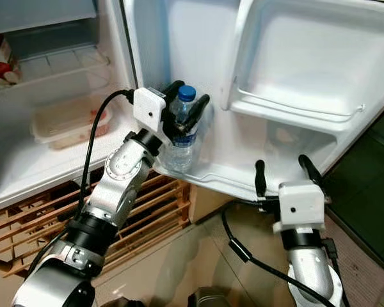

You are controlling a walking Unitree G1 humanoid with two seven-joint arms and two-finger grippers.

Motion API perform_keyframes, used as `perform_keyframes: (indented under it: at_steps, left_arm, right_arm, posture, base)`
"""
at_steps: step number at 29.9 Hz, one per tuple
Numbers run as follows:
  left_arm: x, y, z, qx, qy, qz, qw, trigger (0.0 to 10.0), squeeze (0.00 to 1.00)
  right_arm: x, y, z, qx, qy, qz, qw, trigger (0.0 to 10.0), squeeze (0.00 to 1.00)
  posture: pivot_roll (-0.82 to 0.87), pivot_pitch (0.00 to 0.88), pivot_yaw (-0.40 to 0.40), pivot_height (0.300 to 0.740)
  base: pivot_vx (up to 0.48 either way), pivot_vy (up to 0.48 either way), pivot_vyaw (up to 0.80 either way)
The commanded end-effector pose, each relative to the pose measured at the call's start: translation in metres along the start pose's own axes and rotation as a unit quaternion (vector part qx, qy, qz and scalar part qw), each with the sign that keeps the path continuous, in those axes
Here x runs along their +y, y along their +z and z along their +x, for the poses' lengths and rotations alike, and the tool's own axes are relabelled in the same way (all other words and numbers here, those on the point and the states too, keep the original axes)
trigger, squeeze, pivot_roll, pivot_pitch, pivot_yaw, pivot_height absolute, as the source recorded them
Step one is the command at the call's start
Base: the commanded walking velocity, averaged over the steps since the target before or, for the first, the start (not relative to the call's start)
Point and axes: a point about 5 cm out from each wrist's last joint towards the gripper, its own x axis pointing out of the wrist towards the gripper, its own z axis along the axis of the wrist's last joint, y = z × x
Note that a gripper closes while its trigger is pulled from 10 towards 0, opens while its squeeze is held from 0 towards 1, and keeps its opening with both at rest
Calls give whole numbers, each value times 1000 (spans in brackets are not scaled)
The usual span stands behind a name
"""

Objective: Restocking fridge

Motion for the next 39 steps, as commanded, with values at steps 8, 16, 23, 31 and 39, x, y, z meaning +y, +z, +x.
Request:
perform_keyframes:
  at_steps: [8, 16, 23, 31, 39]
  left_arm:
    - [23, 17, -3, 38, 14, 49, 998, 10000, 1000]
    - [34, 47, 0, -4, 41, 72, 997, 10000, 1000]
    - [33, 62, 0, -18, 26, 55, 998, 10000, 0]
    - [53, 103, -13, -83, 46, 38, 995, 10000, 0]
    - [51, 95, -60, -30, -26, 30, 999, 10000, 0]
  right_arm:
    - [5, -4, 4, 10, -2, 1, 1000, 10000, 0]
    - [9, -6, 9, 7, -2, 9, 1000, 10000, 0]
    - [11, -8, 14, 3, -2, 12, 1000, 10000, 0]
    - [14, -14, 17, 4, 3, 18, 1000, 10000, 0]
    - [15, -20, 17, 6, 8, 20, 1000, 10000, 0]
  posture:
    - [-251, 0, 4, 732]
    - [-226, 0, 8, 732]
    - [-216, 0, 13, 732]
    - [-180, 0, 9, 732]
    - [-136, 0, 7, 732]
  base:
    - [0, 0, 0]
    - [0, 0, 0]
    - [0, 0, 0]
    - [0, 0, 0]
    - [0, 0, 0]
